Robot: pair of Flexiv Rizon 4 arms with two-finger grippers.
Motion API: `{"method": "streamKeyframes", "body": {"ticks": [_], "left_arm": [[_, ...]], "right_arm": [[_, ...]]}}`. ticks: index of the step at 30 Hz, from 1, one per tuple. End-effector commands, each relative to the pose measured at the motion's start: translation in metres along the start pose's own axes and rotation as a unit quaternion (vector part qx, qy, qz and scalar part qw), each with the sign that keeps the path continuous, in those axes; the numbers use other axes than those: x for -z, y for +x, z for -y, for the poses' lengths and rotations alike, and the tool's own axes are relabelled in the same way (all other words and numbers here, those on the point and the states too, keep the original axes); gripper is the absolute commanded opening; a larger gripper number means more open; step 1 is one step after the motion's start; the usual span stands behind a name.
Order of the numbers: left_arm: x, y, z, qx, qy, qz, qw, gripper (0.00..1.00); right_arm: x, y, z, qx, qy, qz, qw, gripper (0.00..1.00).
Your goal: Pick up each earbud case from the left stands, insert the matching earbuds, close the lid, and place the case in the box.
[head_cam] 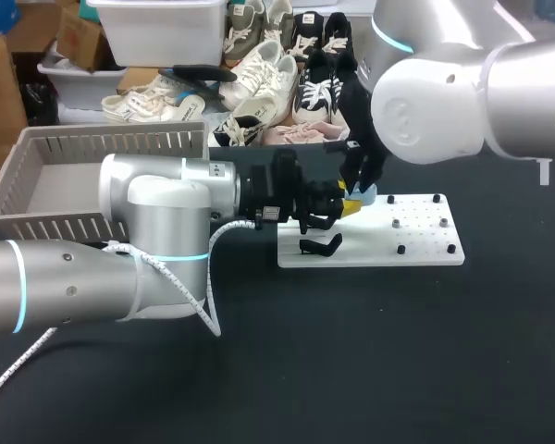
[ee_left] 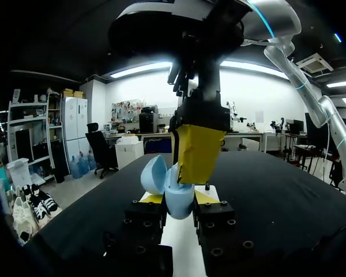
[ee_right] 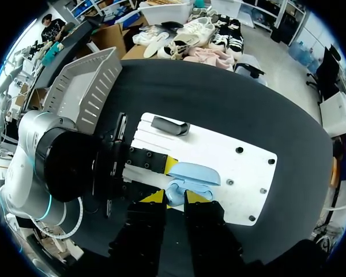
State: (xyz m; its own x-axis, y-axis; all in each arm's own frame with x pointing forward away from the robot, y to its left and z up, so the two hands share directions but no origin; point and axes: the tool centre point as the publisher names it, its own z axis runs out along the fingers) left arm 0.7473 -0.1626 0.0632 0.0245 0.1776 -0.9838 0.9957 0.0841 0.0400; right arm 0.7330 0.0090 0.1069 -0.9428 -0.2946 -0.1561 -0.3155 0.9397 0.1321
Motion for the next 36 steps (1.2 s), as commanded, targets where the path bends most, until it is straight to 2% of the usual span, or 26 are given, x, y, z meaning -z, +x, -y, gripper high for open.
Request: {"method": "streamKeyframes", "body": {"ticks": [1, 2, 7, 11, 12, 36], "left_arm": [[-0.0002, -0.0003, 0.0008, -0.001, -0.002, 0.001, 1.0, 0.0], [-0.0002, -0.0003, 0.0008, -0.001, -0.002, 0.001, 1.0, 0.0], [-0.0002, -0.0003, 0.0008, -0.001, -0.002, 0.001, 1.0, 0.0], [-0.0002, -0.0003, 0.0008, -0.001, -0.002, 0.001, 1.0, 0.0], [-0.0002, -0.0003, 0.0008, -0.001, -0.002, 0.001, 1.0, 0.0], [-0.0002, -0.0003, 0.0008, -0.001, -0.002, 0.001, 1.0, 0.0]], "right_arm": [[-0.0011, -0.0026, 0.0, 0.0, 0.0, -0.003, 1.0, 0.0], [-0.0011, -0.0027, 0.0002, 0.0, -0.001, -0.003, 1.0, 0.09], [-0.001, -0.0027, 0.0006, -0.001, -0.002, -0.003, 1.0, 0.21], [-0.0008, -0.0024, 0.0013, -0.002, -0.001, -0.003, 1.0, 0.38], [-0.0005, -0.0023, 0.0016, -0.002, 0.0, -0.003, 1.0, 0.39], [0.0009, -0.0017, -0.0006, -0.004, 0.003, -0.002, 1.0, 0.42]]}}
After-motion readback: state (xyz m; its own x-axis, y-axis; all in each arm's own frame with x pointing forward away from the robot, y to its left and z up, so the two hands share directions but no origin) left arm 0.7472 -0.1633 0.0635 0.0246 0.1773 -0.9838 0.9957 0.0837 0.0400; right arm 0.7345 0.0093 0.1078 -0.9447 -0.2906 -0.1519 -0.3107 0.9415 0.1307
